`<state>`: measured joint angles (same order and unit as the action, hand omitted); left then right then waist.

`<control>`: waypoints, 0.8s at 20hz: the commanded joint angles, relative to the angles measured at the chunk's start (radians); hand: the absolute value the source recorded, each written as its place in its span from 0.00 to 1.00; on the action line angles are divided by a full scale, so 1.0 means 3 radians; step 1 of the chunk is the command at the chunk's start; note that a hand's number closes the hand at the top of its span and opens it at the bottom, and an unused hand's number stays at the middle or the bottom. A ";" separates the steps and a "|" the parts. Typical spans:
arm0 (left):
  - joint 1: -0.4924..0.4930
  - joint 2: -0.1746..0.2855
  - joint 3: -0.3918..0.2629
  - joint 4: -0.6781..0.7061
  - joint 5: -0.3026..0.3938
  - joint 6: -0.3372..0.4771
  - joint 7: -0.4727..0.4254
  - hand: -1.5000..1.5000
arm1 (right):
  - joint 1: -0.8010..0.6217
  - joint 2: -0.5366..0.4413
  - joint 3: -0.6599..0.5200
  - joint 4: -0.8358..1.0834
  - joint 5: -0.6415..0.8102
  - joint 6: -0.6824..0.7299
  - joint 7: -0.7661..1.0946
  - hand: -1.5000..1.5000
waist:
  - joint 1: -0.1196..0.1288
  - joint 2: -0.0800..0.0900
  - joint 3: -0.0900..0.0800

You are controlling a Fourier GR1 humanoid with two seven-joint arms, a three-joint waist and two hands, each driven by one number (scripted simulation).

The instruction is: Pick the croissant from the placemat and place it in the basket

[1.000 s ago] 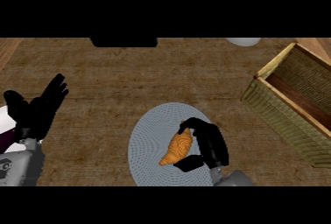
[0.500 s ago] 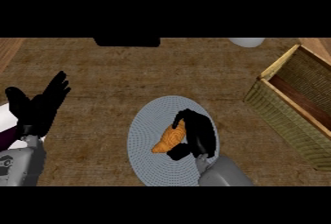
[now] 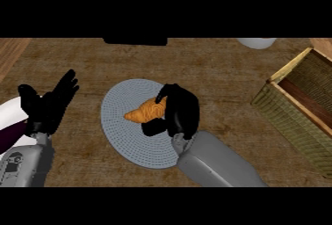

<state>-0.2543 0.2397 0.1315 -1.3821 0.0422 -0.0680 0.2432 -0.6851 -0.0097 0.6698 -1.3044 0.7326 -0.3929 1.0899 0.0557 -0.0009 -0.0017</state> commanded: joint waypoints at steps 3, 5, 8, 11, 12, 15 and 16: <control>-0.0070 0.0036 0.0021 0.0018 -0.0002 0.0010 0.0100 0.50 | -0.0737 0.0031 0.0085 -0.0256 0.0361 -0.0697 0.0761 1.00 | -0.0026 -0.0027 -0.0001; -0.0032 -0.0013 0.0030 0.0091 -0.0045 0.0079 -0.0008 0.50 | -0.0928 0.0031 0.0033 -0.0210 0.0634 -0.0599 0.0985 1.00 | -0.0091 -0.0037 -0.0006; -0.0086 0.0038 0.0045 0.0110 -0.0045 0.0051 0.0021 0.50 | -0.1264 0.0030 -0.0205 -0.0133 0.0827 -0.0429 0.1177 1.00 | -0.0112 -0.0043 -0.0006; 0.0014 0.0058 0.0089 0.0114 -0.0022 0.0034 -0.0035 0.50 | -0.1486 0.0030 -0.0416 -0.0097 0.0968 -0.0204 0.1315 1.00 | -0.0126 -0.0056 -0.0007; 0.0038 0.0055 0.0072 0.0079 0.0004 -0.0013 -0.0034 0.50 | -0.1657 0.0030 -0.0564 0.0070 0.0983 -0.0064 0.1318 1.00 | -0.0099 -0.0049 -0.0008; 0.0079 0.0055 0.0089 0.0146 -0.0024 0.0005 -0.0110 0.50 | -0.1870 0.0030 -0.0786 0.0095 0.1032 0.0207 0.1323 1.00 | -0.0156 -0.0058 -0.0008; 0.0125 0.0096 0.0123 0.0128 -0.0017 -0.0010 -0.0141 0.50 | -0.1849 0.0030 -0.0831 0.0168 0.1167 0.0196 0.1324 1.00 | -0.0165 -0.0051 -0.0005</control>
<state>-0.2333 0.2539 0.1551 -1.3524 0.0368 -0.0642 0.2200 -1.1499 -0.0108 0.4890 -1.2823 1.0233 -0.4214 1.2447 0.0186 -0.0167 -0.0037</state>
